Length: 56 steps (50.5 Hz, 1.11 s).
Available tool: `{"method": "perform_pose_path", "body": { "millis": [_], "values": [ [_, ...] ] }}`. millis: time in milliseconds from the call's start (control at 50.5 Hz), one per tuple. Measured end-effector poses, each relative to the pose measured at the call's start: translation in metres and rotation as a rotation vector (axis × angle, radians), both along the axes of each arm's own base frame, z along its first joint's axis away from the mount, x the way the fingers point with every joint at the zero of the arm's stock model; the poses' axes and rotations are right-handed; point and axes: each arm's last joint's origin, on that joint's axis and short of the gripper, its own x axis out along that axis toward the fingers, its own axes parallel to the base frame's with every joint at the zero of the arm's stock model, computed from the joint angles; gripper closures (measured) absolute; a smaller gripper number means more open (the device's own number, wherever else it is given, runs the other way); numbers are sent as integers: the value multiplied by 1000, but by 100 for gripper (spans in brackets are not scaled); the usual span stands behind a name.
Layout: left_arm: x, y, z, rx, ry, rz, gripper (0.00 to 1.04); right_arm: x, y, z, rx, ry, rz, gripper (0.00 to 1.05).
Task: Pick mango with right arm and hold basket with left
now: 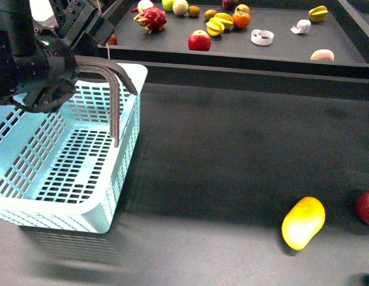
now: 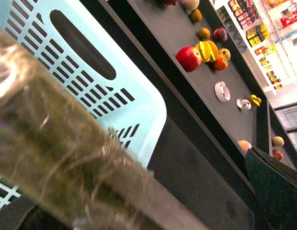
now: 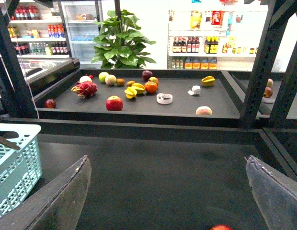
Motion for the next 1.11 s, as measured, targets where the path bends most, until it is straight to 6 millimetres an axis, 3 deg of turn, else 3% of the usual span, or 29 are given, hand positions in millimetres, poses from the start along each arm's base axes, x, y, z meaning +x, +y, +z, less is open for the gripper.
{"method": "perform_pose_path", "body": {
  "millis": [178,436,515,654,912,1110],
  "values": [
    [27,10,-16,0,30,87,9,0,0,0,0,0,0,8],
    [32,10,-13,-55,46,104,55,0,0,0,0,0,0,8],
    [28,8,-9,-77,65,98,64,0,0,0,0,0,0,8],
    [5,5,-2,-48,107,37,87,0,0,0,0,0,0,8],
    [-61,-6,36,85,13,-224,88,0,0,0,0,0,0,8],
    [-114,-19,33,202,-62,-515,88,0,0,0,0,0,0,8]
  ]
}}
